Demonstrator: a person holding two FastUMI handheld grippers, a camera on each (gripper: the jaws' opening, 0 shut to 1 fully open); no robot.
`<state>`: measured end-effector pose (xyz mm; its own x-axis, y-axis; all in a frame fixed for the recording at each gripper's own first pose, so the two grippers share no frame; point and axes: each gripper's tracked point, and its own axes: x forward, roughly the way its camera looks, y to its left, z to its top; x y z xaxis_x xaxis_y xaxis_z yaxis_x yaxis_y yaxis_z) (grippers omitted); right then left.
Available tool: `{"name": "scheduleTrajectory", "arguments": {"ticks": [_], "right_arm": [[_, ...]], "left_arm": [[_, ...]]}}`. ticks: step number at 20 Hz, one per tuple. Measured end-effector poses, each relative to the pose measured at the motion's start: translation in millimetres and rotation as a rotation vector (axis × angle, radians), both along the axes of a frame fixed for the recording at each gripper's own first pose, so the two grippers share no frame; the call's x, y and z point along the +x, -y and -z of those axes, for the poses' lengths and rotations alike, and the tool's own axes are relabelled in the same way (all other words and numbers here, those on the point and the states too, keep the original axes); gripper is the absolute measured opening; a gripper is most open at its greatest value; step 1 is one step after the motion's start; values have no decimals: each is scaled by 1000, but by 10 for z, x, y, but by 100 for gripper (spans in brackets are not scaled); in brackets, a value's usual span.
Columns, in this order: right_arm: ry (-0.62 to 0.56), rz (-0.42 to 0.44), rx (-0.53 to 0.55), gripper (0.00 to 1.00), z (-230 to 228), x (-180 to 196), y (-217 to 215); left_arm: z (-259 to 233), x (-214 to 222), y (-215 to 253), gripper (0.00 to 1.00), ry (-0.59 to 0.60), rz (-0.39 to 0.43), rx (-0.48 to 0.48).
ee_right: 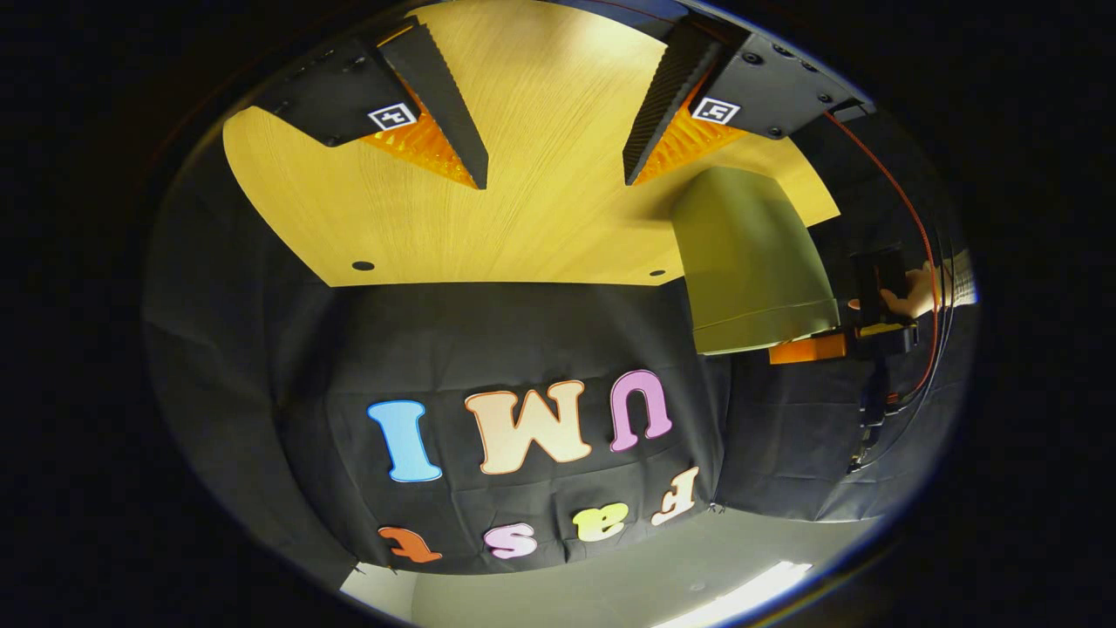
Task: Press the lid of the desktop garbage bin to open it, pick up the crumpled paper on the desktop and throw it into the bin, then pick up the pop can on the desktop and drop it into the bin, and finally close the garbage bin lid.
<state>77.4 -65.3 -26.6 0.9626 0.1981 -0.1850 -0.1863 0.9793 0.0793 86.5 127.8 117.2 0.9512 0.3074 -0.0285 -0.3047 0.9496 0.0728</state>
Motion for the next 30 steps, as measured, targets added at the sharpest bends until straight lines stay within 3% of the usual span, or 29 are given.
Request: {"name": "scheduleTrajectory", "arguments": {"ticks": [4, 10, 12, 15, 16, 17, 19, 24, 27, 30], "right_arm": [[-7, -5, -4, 98, 27, 19, -7], [-27, 20, 1, 98, 84, 67, 61], [-27, 22, 4, 98, 86, 84, 57], [-34, 26, -8, 98, 121, 107, 36], [-33, 29, -13, 98, 105, 107, 41], [-31, 27, -16, 98, 93, 103, 33], [-20, 28, -16, 98, 75, 102, 11], [0, 35, -36, 98, 0, 60, -33], [38, 35, -45, 98, -110, 44, -117], [64, 13, -42, 98, -169, 40, -264]], "left_arm": [[-50, 7, 14, 90, -25, 2, 20], [-218, 67, 277, 92, -64, 146, 367], [-370, 35, 363, 90, -15, 169, 403], [-653, -21, 596, 92, 90, 224, 354], [-730, -42, 692, 100, 116, 248, 346], [-803, -66, 785, 92, 141, 270, 338], [-775, -140, 985, 92, 179, 333, 279], [-63, -276, 1592, 92, 170, 554, -2], [273, -314, 1853, 92, 176, 632, -24], [616, -299, 1997, 92, 176, 658, -12]]}}
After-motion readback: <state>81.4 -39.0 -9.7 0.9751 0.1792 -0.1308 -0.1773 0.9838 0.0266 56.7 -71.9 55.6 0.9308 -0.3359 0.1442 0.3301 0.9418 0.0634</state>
